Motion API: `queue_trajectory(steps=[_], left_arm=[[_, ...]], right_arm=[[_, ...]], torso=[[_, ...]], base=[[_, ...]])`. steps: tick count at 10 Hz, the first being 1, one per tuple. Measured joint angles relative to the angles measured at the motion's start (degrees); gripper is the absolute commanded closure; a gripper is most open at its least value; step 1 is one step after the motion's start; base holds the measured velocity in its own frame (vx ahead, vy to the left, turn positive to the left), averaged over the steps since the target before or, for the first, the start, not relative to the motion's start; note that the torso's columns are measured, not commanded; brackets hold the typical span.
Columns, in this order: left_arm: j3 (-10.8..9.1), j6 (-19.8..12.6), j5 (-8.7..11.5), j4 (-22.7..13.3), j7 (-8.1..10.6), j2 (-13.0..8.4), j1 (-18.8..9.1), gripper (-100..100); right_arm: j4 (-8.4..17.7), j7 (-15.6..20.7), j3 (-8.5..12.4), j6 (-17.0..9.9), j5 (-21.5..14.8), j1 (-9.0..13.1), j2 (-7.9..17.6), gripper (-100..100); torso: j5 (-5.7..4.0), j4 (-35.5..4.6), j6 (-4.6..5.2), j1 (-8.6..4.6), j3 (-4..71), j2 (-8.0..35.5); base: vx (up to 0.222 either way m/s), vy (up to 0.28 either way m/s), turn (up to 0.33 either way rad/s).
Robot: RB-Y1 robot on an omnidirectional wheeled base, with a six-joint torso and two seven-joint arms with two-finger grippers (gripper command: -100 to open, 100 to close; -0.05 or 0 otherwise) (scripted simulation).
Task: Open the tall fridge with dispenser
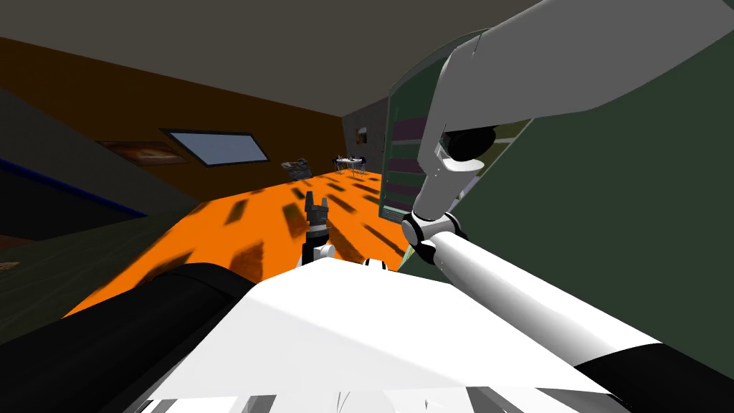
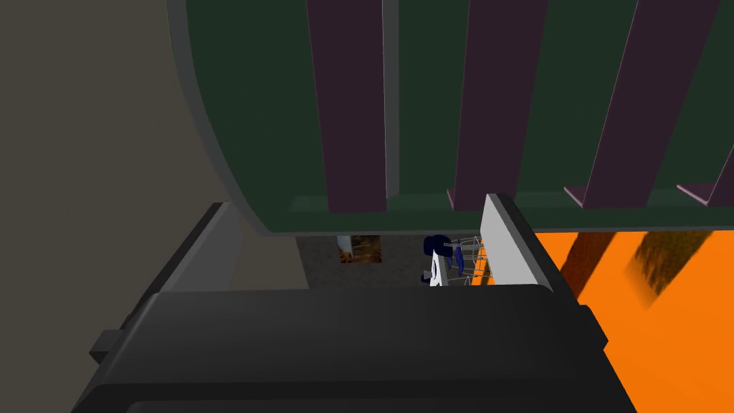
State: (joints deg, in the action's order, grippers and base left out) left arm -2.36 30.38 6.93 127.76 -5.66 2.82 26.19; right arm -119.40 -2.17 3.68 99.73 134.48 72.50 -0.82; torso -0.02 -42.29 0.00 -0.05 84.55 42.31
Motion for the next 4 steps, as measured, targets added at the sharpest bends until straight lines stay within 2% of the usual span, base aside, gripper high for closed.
queue_trajectory(steps=[4], left_arm=[[0.0, 0.0, 0.0, 0.0, 0.0, 0.0, 0.0, 0]], right_arm=[[0.0, 0.0, 0.0, 0.0, 0.0, 0.0, 0.0, 0]], torso=[[0.02, 0.01, 0.0, 0.05, 0.02, -0.03]], base=[[0.0, 0.0, 0.0]])
